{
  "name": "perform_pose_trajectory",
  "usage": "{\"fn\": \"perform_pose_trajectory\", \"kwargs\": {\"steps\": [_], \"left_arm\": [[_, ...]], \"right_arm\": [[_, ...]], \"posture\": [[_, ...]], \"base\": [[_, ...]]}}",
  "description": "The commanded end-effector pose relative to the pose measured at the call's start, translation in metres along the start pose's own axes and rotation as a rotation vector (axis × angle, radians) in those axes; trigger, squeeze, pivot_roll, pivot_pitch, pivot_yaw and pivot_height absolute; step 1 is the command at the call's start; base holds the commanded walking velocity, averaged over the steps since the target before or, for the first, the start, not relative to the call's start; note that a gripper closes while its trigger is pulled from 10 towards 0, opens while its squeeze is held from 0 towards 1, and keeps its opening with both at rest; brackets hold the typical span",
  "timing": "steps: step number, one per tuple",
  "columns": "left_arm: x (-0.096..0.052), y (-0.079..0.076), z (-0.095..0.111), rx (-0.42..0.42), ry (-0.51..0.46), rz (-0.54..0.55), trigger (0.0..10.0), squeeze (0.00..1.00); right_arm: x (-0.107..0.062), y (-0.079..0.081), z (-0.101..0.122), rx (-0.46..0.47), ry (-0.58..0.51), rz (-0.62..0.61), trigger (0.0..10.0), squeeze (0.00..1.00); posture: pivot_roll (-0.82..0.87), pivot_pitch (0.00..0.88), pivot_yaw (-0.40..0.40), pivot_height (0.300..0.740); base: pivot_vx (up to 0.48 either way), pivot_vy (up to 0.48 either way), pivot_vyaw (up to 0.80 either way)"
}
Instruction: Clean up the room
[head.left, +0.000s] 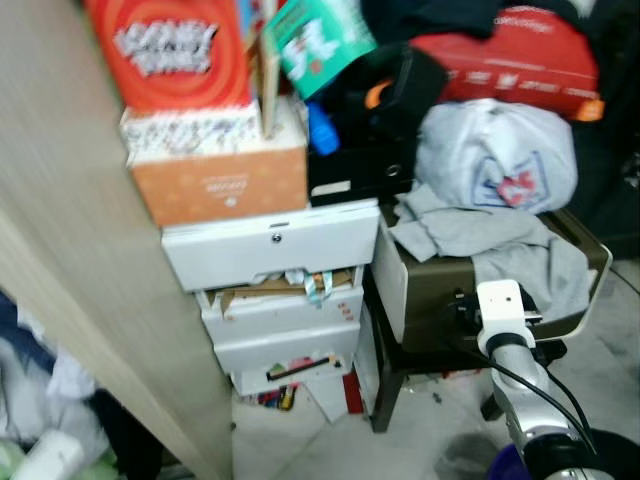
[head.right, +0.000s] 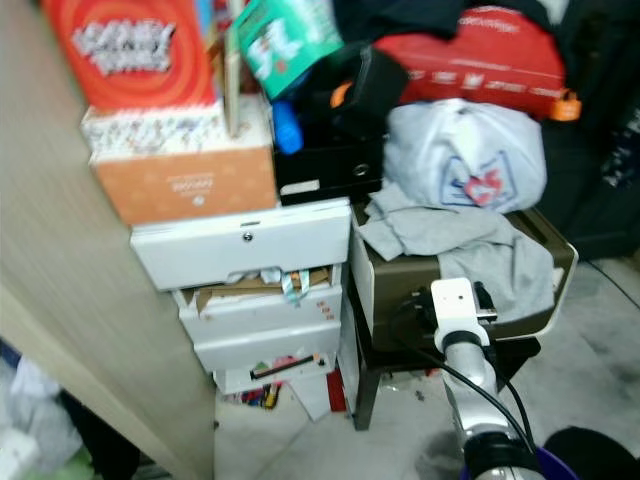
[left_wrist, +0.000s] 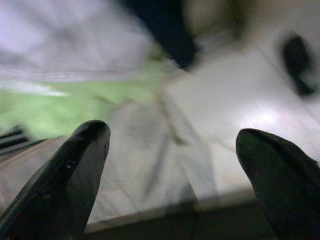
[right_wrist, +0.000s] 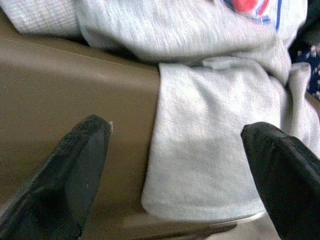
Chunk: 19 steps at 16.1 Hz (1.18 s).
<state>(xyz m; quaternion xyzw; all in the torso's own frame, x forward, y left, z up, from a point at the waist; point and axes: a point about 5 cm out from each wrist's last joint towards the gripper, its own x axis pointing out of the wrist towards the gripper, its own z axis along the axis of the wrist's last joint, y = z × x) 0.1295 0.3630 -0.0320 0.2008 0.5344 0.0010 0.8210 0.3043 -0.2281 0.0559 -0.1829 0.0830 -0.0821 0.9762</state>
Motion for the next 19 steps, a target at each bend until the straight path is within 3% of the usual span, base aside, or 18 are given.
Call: {"fn": "perform_pose_trajectory", "kwargs": {"steps": [1, 3, 6, 10, 11, 12, 13, 16, 19], "left_arm": [[0.003, -0.001, 0.002, -0.060, -0.012, 0.079, 10.0, 0.00], [0.005, -0.003, 0.003, -0.093, -0.015, 0.112, 10.0, 0.00], [0.012, -0.019, 0.004, -0.159, 0.000, 0.184, 10.0, 0.00], [0.019, -0.038, 0.011, -0.173, 0.016, 0.202, 10.0, 0.00], [0.021, -0.041, 0.015, -0.231, 0.006, 0.221, 10.0, 0.00], [0.022, -0.042, 0.022, -0.288, -0.022, 0.225, 10.0, 0.00], [0.022, -0.038, 0.045, -0.299, -0.120, 0.250, 10.0, 0.00], [0.021, -0.036, 0.072, -0.319, -0.246, 0.260, 10.0, 0.00], [0.018, -0.034, 0.069, -0.396, -0.294, 0.297, 10.0, 0.00]], "right_arm": [[-0.001, -0.002, 0.014, 0.027, -0.045, -0.009, 10.0, 0.00], [-0.004, 0.000, 0.022, 0.038, -0.068, -0.011, 10.0, 0.00], [-0.014, 0.007, 0.046, 0.080, -0.136, -0.011, 10.0, 0.00], [-0.028, 0.022, 0.059, 0.090, -0.161, 0.039, 10.0, 0.00], [-0.032, 0.026, 0.060, 0.097, -0.155, 0.058, 10.0, 0.00], [-0.035, 0.027, 0.061, 0.103, -0.145, 0.067, 10.0, 0.00], [-0.041, 0.026, 0.064, 0.117, -0.145, 0.083, 10.0, 0.00], [-0.054, 0.028, 0.063, 0.119, -0.130, 0.131, 10.0, 0.00], [-0.071, 0.022, 0.050, 0.107, -0.080, 0.136, 10.0, 0.00]], "posture": [[-0.08, 0.000, 0.043, 0.740], [-0.09, 0.000, 0.043, 0.740], [-0.10, 0.000, 0.045, 0.740], [-0.12, 0.000, 0.045, 0.740], [-0.12, 0.000, 0.046, 0.740], [-0.13, 0.000, 0.047, 0.740], [-0.12, 0.000, 0.039, 0.740], [-0.12, 0.000, 0.028, 0.740], [-0.12, 0.000, 0.027, 0.740]], "base": [[0.000, 0.000, 0.80], [0.000, 0.000, 0.80], [0.000, 0.000, 0.80], [0.000, 0.000, 0.80], [0.000, 0.000, 0.80], [0.000, 0.000, 0.80], [0.000, 0.000, 0.80], [0.000, 0.000, 0.80], [0.000, 0.000, 0.59]]}}
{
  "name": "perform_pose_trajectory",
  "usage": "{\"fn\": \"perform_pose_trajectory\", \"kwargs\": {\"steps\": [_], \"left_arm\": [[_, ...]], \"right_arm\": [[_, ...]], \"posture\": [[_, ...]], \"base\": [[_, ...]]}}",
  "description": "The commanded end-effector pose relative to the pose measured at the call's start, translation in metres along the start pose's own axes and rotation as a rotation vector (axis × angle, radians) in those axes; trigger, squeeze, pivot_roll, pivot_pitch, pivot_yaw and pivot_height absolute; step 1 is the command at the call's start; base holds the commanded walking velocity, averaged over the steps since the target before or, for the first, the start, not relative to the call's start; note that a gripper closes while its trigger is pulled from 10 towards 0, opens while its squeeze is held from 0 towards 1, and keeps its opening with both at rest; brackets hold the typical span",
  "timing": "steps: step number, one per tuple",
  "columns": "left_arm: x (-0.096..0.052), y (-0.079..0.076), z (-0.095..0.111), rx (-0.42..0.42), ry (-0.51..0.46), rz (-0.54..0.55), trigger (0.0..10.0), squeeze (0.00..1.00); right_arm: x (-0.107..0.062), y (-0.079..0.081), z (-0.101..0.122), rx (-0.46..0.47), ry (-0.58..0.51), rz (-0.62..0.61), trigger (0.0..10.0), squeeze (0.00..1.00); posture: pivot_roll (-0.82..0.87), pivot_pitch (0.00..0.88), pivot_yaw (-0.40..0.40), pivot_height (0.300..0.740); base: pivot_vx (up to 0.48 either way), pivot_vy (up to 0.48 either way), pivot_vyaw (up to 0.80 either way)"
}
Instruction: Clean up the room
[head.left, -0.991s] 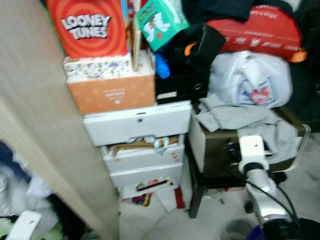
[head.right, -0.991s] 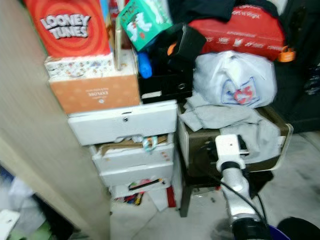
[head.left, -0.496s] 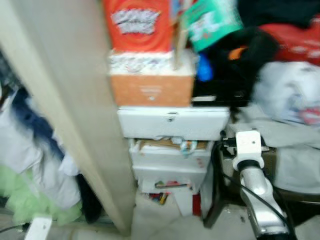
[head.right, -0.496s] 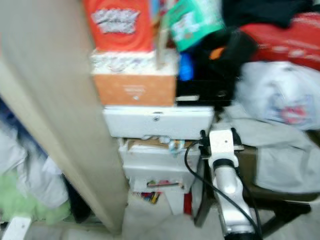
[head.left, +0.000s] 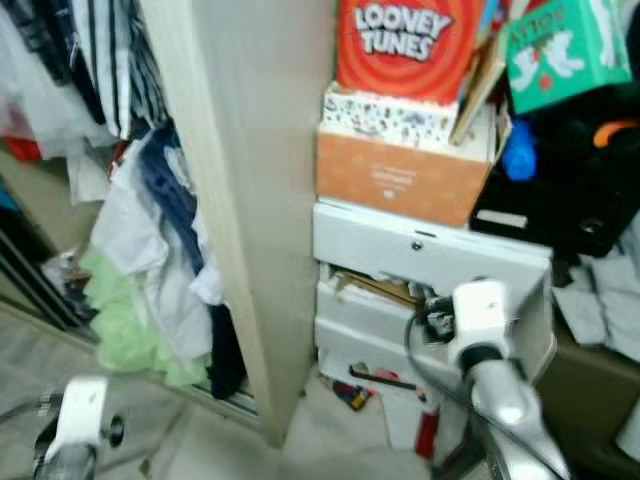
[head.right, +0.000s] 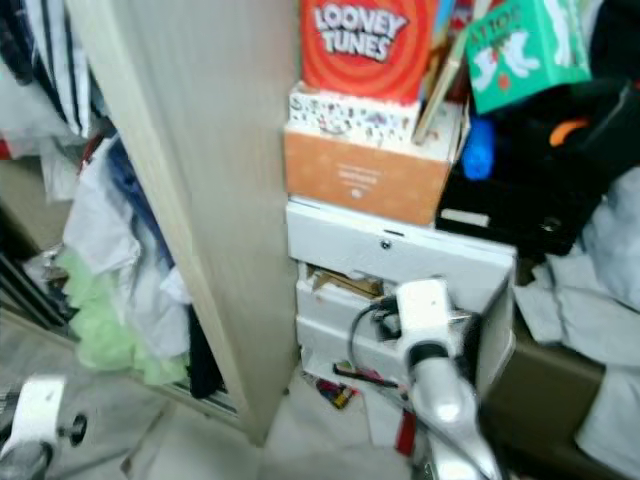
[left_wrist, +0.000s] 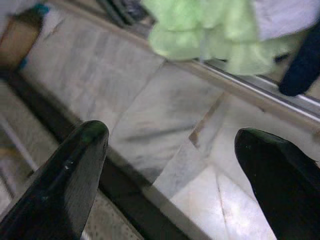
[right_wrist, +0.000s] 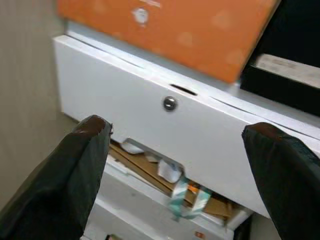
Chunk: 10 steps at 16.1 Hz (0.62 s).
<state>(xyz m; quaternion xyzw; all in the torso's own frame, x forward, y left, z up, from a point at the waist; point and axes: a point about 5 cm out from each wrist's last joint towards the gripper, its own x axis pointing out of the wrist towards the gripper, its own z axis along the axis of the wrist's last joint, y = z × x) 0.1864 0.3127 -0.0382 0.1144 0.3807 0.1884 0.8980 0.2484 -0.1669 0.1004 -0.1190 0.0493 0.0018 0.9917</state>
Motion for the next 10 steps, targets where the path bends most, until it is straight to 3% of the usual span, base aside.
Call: {"fn": "perform_pose_trajectory", "kwargs": {"steps": [1, 3, 6, 7, 8, 9, 10], "left_arm": [[-0.001, 0.002, 0.008, -0.034, -0.061, 0.037, 10.0, 0.00], [-0.005, 0.003, 0.032, -0.093, -0.187, 0.063, 10.0, 0.00], [-0.005, 0.003, 0.032, -0.093, -0.187, 0.063, 10.0, 0.00], [-0.009, 0.003, 0.045, -0.097, -0.259, 0.068, 10.0, 0.00], [-0.054, -0.025, 0.106, -0.094, -0.660, -0.039, 10.0, 0.00], [-0.086, -0.037, 0.128, -0.123, -0.831, -0.107, 10.0, 0.00], [-0.096, -0.042, 0.133, -0.140, -0.868, -0.138, 10.0, 0.00]], "right_arm": [[-0.004, -0.012, -0.002, -0.014, 0.016, -0.028, 10.0, 0.00], [-0.005, -0.012, 0.000, -0.016, 0.018, -0.026, 10.0, 0.00], [-0.005, -0.012, 0.000, -0.016, 0.018, -0.026, 10.0, 0.00], [-0.004, -0.012, 0.001, -0.015, 0.015, -0.027, 10.0, 0.00], [0.005, -0.007, 0.010, -0.015, -0.017, -0.015, 10.0, 0.00], [0.008, -0.006, 0.014, -0.020, -0.033, -0.005, 10.0, 0.00], [0.008, -0.007, 0.015, -0.024, -0.034, -0.004, 10.0, 0.00]], "posture": [[-0.12, 0.000, 0.033, 0.740], [-0.12, 0.000, 0.037, 0.740], [-0.12, 0.000, 0.037, 0.740], [-0.11, 0.000, 0.035, 0.740], [-0.08, 0.000, 0.008, 0.740], [-0.08, 0.000, 0.005, 0.740], [-0.08, 0.000, 0.001, 0.740]], "base": [[0.000, 0.000, 0.58], [0.000, 0.000, 0.60], [0.000, 0.000, 0.60], [0.000, 0.000, 0.61], [0.000, 0.000, 0.00], [0.000, 0.000, 0.00], [0.000, 0.000, 0.00]]}}
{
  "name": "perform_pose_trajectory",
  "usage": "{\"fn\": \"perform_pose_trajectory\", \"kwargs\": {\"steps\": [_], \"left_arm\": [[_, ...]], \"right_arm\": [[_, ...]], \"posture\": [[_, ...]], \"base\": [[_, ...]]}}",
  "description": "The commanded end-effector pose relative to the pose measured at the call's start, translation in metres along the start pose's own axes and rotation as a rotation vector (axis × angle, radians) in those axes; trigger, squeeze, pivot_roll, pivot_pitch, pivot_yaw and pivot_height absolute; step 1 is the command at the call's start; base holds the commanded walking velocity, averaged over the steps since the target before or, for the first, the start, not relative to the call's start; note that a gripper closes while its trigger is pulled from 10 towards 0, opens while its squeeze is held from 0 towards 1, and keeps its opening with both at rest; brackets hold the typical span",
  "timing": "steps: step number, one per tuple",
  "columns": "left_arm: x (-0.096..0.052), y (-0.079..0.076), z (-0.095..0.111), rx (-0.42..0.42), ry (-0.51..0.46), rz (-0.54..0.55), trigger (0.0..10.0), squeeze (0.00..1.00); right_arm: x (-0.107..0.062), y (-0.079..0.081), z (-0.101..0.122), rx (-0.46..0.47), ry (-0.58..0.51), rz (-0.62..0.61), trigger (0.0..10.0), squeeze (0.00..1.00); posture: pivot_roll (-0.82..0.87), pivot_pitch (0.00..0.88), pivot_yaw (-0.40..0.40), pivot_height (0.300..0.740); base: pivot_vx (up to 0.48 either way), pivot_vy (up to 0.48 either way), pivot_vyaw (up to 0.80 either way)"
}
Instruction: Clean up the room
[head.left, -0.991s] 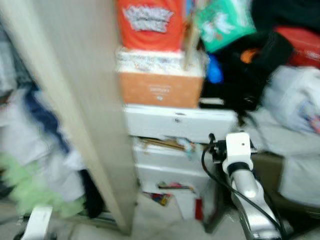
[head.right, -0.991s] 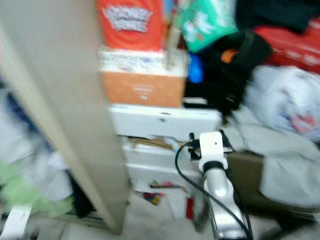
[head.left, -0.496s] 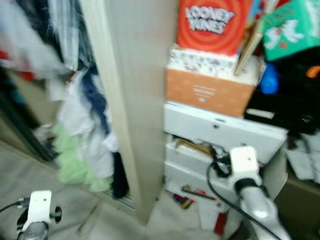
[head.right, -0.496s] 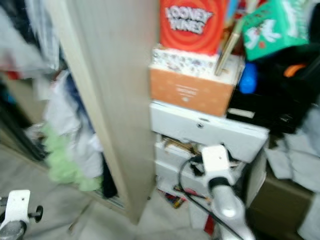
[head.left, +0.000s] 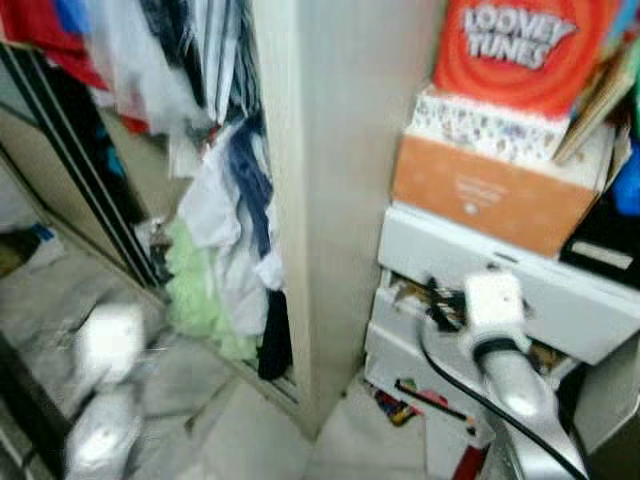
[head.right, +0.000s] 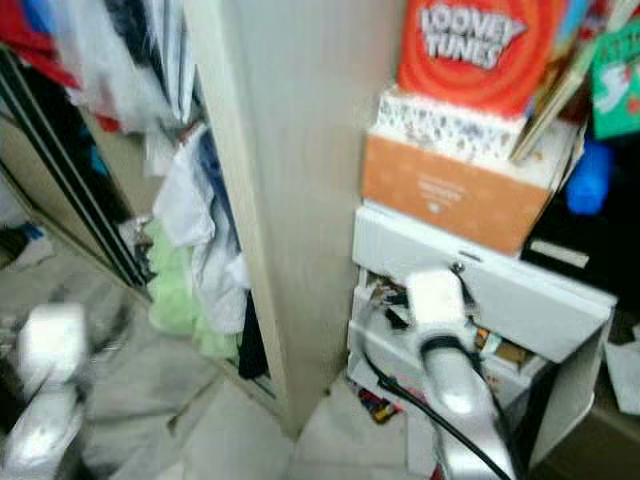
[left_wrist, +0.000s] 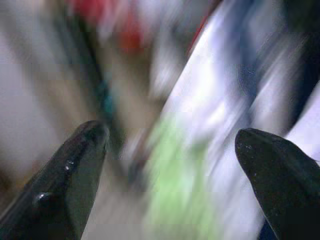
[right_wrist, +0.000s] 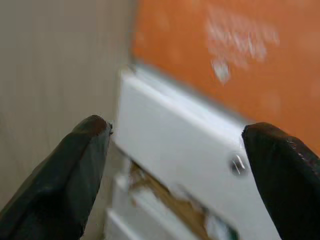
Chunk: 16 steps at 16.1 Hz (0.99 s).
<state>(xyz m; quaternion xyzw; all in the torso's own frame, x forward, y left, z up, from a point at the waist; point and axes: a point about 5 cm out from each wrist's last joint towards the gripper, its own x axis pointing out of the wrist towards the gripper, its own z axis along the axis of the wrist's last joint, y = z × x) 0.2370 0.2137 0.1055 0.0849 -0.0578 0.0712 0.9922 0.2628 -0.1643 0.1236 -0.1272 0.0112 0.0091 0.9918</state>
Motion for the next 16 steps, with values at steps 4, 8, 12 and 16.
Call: {"fn": "perform_pose_trajectory", "kwargs": {"steps": [4, 8, 12, 16], "left_arm": [[-0.007, -0.007, 0.007, -0.011, -0.002, -0.044, 10.0, 0.00], [-0.011, -0.012, 0.018, -0.011, 0.028, -0.048, 10.0, 0.00], [-0.011, -0.016, 0.021, -0.024, 0.033, -0.043, 10.0, 0.00], [-0.007, -0.026, 0.025, -0.029, 0.040, -0.073, 10.0, 0.00]], "right_arm": [[-0.003, -0.005, -0.009, -0.007, 0.045, -0.005, 10.0, 0.00], [0.000, -0.004, -0.008, -0.005, 0.048, -0.011, 10.0, 0.00], [0.001, -0.002, -0.010, -0.003, 0.056, -0.013, 10.0, 0.00], [0.002, -0.001, -0.010, 0.002, 0.062, -0.015, 10.0, 0.00]], "posture": [[-0.08, 0.000, 0.001, 0.740], [-0.09, 0.000, 0.004, 0.740], [-0.08, 0.000, 0.001, 0.740], [-0.09, 0.000, 0.004, 0.740]], "base": [[0.000, 0.000, 0.75], [0.000, 0.000, 0.45], [0.000, 0.000, 0.44], [0.000, 0.000, 0.22]]}}
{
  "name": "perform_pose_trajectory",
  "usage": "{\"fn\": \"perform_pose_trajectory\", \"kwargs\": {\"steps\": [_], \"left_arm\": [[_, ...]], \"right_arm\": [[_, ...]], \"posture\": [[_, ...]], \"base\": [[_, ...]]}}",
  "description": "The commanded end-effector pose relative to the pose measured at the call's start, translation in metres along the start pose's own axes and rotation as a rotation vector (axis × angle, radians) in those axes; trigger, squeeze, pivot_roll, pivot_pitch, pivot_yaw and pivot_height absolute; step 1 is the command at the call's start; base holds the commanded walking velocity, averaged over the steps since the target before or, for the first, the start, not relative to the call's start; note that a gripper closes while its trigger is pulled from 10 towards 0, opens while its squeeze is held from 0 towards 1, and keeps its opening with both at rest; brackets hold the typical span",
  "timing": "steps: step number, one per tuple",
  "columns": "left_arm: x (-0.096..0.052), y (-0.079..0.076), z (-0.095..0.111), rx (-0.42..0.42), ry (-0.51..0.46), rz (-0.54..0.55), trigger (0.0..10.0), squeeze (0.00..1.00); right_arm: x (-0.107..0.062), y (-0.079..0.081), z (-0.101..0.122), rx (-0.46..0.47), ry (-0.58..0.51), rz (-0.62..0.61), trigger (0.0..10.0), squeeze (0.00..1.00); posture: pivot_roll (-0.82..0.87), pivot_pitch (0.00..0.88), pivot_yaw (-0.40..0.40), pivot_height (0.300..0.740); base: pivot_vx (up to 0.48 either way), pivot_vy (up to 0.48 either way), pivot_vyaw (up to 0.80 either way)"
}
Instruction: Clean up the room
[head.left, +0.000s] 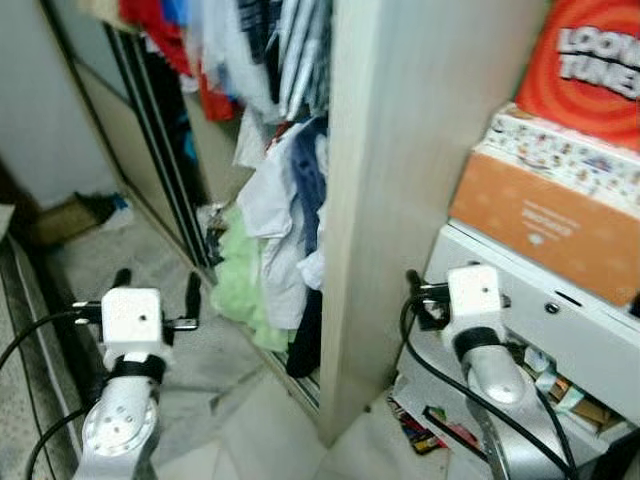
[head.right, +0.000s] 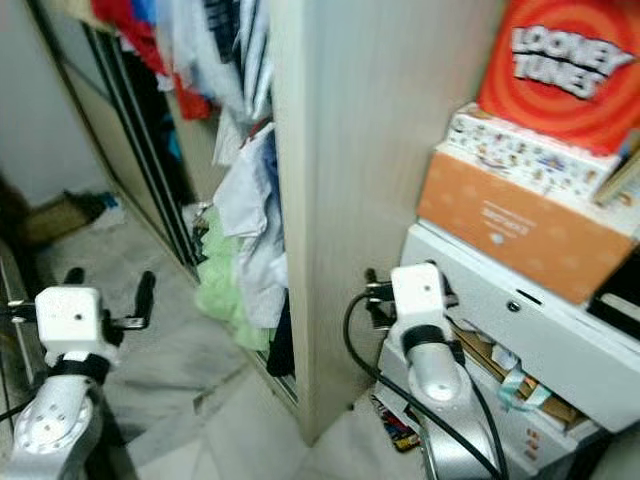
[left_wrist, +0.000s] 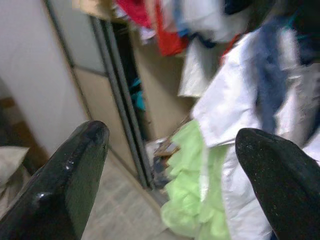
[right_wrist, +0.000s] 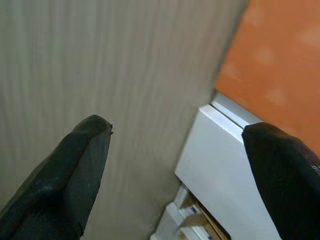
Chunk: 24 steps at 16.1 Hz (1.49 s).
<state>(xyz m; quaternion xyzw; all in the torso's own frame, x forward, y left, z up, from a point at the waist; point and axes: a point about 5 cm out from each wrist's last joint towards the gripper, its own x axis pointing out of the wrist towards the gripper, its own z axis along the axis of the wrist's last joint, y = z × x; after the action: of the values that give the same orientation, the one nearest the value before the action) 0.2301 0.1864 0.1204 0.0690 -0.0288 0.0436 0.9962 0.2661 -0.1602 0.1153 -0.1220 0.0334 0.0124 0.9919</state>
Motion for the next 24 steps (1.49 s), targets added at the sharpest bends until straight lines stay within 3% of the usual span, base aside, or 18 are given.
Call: {"fn": "perform_pose_trajectory", "kwargs": {"steps": [1, 11, 16, 21, 24], "left_arm": [[0.0021, -0.0034, 0.0053, 0.000, -0.013, -0.022, 10.0, 0.00], [0.0054, -0.0030, 0.0038, 0.000, 0.013, -0.031, 10.0, 0.00], [0.0067, 0.0001, 0.0019, -0.016, 0.020, -0.016, 10.0, 0.00], [0.0065, -0.0008, 0.0019, -0.001, 0.013, -0.024, 10.0, 0.00], [0.0046, -0.0031, 0.0054, 0.050, -0.022, -0.035, 10.0, 0.00]], "right_arm": [[-0.0011, -0.0074, -0.0033, -0.009, 0.018, -0.030, 10.0, 0.00], [-0.0005, -0.0065, -0.0040, -0.014, 0.027, -0.036, 10.0, 0.00], [-0.0002, -0.0051, -0.0047, -0.009, 0.031, -0.024, 10.0, 0.00], [-0.0006, -0.0045, -0.0050, -0.002, 0.028, -0.022, 10.0, 0.00], [-0.0024, -0.0067, -0.0049, -0.004, 0.025, -0.027, 10.0, 0.00]], "posture": [[-0.10, 0.000, 0.006, 0.740], [-0.09, 0.000, 0.009, 0.740], [-0.10, 0.000, 0.011, 0.740], [-0.10, 0.000, 0.015, 0.740], [-0.10, 0.000, 0.015, 0.740]], "base": [[0.000, 0.000, 0.00], [0.000, -0.269, 0.00], [0.000, 0.000, 0.00], [0.000, 0.000, 0.80], [0.000, 0.000, 0.80]]}}
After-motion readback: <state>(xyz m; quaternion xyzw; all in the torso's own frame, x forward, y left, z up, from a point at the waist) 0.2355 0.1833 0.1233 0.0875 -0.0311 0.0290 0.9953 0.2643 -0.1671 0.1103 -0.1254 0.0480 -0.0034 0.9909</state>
